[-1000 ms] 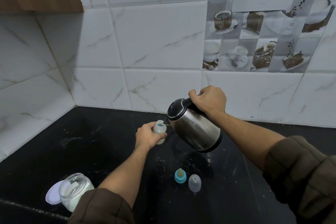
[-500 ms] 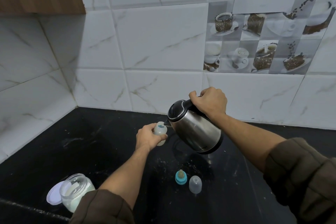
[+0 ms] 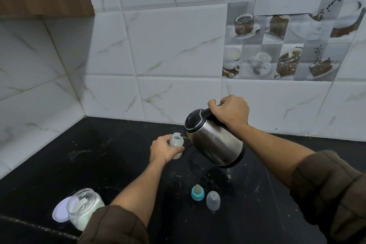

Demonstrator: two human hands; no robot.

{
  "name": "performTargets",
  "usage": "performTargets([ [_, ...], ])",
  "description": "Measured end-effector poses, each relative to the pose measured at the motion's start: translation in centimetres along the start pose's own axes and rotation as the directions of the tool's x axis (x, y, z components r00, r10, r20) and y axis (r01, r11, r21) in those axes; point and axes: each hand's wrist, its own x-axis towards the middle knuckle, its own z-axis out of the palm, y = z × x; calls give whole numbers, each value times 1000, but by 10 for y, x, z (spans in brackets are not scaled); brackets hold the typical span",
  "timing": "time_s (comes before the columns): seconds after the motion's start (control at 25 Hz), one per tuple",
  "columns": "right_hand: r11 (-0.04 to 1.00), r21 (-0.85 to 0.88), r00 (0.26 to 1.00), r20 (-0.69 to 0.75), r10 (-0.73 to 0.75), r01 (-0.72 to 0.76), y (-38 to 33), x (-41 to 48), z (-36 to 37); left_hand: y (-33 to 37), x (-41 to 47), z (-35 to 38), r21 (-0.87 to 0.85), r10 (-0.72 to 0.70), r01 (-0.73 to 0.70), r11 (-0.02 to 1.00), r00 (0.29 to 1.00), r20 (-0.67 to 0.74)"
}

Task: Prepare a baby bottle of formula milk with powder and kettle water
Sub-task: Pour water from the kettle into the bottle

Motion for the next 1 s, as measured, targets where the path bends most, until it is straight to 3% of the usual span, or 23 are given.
performTargets([
  [0.44,1000,0,1000,-6,2,-2,2,1,-2,1,0,3,-5,7,-7,1000,1000,-10],
  [0.76,962,157,975,21,220,-221,28,2,6,8,5,2,-51,27,-28,998,999,-34],
  [1.0,917,283,959,52,279,-282,55,-5,22,2,5,13,-104,13,-13,995,1000,-5],
])
